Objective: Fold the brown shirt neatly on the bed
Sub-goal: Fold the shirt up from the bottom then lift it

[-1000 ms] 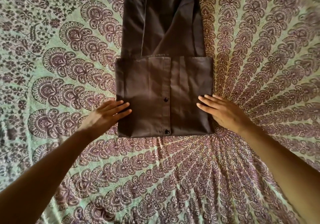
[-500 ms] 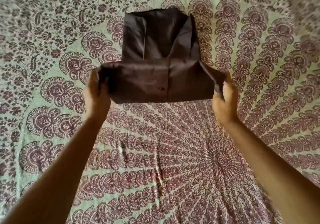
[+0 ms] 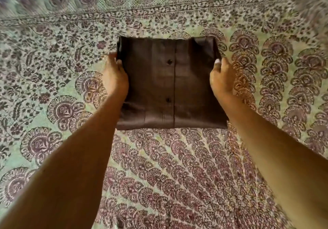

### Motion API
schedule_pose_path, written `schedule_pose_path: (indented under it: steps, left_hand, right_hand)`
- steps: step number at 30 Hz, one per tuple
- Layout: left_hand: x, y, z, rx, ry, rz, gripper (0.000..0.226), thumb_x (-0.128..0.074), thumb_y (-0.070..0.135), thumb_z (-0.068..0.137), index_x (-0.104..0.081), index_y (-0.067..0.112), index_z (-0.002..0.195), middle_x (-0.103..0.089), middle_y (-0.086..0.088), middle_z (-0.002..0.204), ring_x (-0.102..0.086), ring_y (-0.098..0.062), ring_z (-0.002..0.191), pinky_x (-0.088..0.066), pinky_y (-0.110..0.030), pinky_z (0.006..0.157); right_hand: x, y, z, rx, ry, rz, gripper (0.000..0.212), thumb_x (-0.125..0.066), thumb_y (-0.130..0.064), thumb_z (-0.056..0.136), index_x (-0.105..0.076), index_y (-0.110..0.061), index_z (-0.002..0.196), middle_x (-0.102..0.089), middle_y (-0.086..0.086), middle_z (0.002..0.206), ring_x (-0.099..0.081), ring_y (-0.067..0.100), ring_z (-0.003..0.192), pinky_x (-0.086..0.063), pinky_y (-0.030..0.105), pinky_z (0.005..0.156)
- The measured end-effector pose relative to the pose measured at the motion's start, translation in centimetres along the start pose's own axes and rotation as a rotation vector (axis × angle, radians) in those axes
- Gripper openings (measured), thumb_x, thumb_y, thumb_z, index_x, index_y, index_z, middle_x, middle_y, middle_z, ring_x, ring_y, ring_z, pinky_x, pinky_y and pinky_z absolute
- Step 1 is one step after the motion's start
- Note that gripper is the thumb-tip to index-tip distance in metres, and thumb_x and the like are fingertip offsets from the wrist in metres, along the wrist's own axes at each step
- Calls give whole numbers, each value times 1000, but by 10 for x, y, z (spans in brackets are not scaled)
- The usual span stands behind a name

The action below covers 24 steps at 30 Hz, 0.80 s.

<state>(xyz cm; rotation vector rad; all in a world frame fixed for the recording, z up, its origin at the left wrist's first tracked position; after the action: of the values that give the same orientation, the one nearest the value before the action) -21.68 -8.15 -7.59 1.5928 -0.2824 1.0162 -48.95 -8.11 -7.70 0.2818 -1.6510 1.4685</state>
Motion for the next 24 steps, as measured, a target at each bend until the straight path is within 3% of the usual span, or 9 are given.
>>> schedule_pose_path:
  steps: [4, 7, 9, 12, 14, 16, 19, 24]
  left_hand:
    - [-17, -11, 4, 84, 4, 124, 31, -37, 20, 99, -45, 16, 129, -63, -20, 113, -58, -36, 100, -32, -34, 67]
    - [-19, -12, 6, 208, 9, 165, 39, -43, 21, 97, -37, 19, 136, -60, -17, 118, -58, -32, 101, -38, -35, 70]
    - [-16, -14, 5, 272, 57, 214, 50, -47, 19, 94, -29, 21, 141, -51, -13, 130, -53, -29, 110, -39, -37, 80]
    - [-13, 5, 0, 107, 185, 317, 47, -42, 22, 93, -33, 22, 139, -37, -8, 142, -37, -23, 127, -28, -38, 100]
    - [-29, 33, -4, -181, 103, 295, 45, -38, 28, 95, -34, 26, 140, -35, -3, 145, -32, -19, 132, -20, -39, 107]
    - [-56, 52, -9, -382, -141, 310, 47, -33, 34, 97, -28, 31, 144, -25, 1, 153, -19, -16, 141, -9, -41, 113]
    - [-84, 47, -12, -411, -363, 405, 47, -23, 40, 100, -17, 37, 146, -7, 6, 158, -2, -14, 145, 4, -41, 115]
    - [-76, 20, 2, -309, -333, 461, 48, -19, 44, 99, -11, 42, 146, -4, 10, 158, 0, -14, 145, 7, -44, 115]
  right_hand:
    - [-18, 11, 8, -91, -76, -145, 33, -34, -19, 99, -49, -2, 122, -58, 25, 117, -52, 40, 108, -36, 41, 79]
    - [-20, 16, 3, -107, 37, -178, 30, -34, -18, 97, -46, -6, 122, -59, 19, 116, -55, 37, 104, -38, 40, 71]
    - [-17, 20, -1, -119, 161, -231, 33, -36, -17, 93, -47, -9, 124, -54, 14, 123, -52, 33, 110, -40, 39, 77]
    - [-14, 8, -5, 205, 283, -270, 44, -35, -23, 90, -49, -9, 129, -51, 13, 133, -46, 32, 122, -36, 43, 98]
    - [-25, -8, -6, 507, 91, -213, 50, -31, -29, 93, -39, -8, 138, -40, 12, 144, -33, 31, 135, -22, 43, 110]
    - [-41, -12, -6, 643, -177, -249, 58, -22, -37, 93, -27, -10, 145, -26, 10, 152, -20, 27, 142, -10, 41, 114]
    - [-56, 5, 1, 583, -380, -343, 72, -9, -53, 86, -20, -16, 147, -17, 8, 155, -14, 23, 143, -7, 37, 115]
    - [-60, 12, 3, 518, -329, -437, 62, -19, -57, 90, -21, -31, 146, -14, 8, 156, -11, 27, 143, -4, 40, 115]
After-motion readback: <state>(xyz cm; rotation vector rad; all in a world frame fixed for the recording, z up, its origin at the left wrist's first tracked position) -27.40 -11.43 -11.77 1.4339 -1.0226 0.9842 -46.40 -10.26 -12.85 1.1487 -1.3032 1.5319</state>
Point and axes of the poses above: each hand's wrist, its own z-axis towards the middle knuckle, its own x-axis out of the back of the hand, y = z × x, the point moved 2 cm from there along z, towards the middle knuckle
